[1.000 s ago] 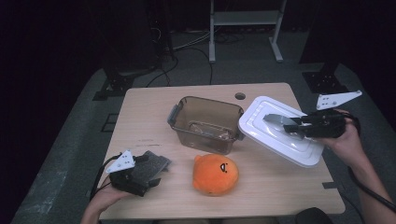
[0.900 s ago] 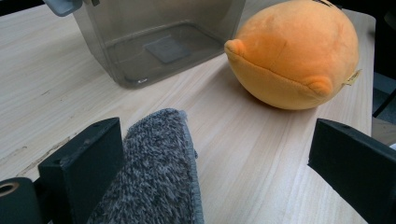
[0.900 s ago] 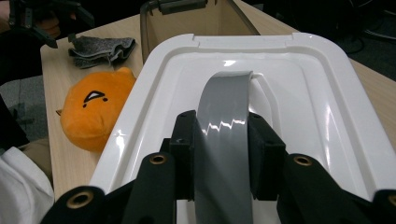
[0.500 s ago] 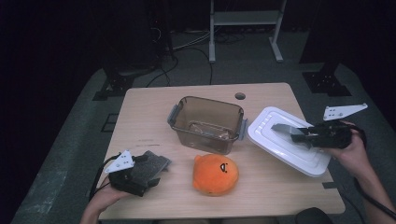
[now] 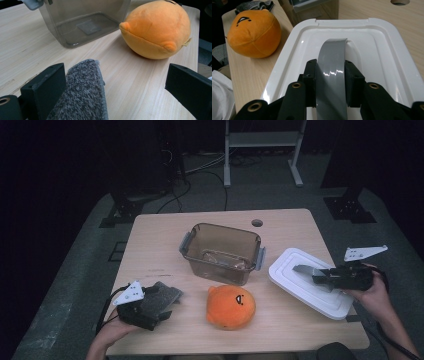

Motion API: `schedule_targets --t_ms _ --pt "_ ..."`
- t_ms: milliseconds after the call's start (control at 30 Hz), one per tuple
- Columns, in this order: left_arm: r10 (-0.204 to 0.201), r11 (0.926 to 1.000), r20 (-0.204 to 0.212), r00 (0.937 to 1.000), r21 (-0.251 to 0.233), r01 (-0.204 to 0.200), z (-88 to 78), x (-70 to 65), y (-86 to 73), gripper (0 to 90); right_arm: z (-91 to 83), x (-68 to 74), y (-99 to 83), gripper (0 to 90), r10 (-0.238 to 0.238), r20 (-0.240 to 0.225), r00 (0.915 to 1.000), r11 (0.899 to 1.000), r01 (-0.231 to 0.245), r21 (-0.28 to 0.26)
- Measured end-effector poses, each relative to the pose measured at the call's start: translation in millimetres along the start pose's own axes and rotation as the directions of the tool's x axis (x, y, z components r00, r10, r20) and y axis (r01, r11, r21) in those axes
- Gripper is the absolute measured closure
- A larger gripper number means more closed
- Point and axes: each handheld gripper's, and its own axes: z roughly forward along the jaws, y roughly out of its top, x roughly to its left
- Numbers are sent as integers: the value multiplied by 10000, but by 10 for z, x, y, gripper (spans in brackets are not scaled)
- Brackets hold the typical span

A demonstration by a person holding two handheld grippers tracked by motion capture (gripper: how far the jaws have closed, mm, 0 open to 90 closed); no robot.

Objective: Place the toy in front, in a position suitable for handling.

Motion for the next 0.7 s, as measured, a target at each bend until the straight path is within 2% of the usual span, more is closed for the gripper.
schedule_targets --t_ms 167,500,700 --pt "37 10000 2 10000 -66 -37 -8 -5 12 26 113 -26 -119 665 176 -92 9998 9998 -177 -14" --pt "33 10000 13 10000 -38 -33 -10 -10 7 26 321 -56 -343 664 523 -149 9985 9974 -515 495" --pt "47 10000 50 10000 10 -47 -3 -12 6 26 382 -79 -437 665 757 -202 9969 9957 -745 543"
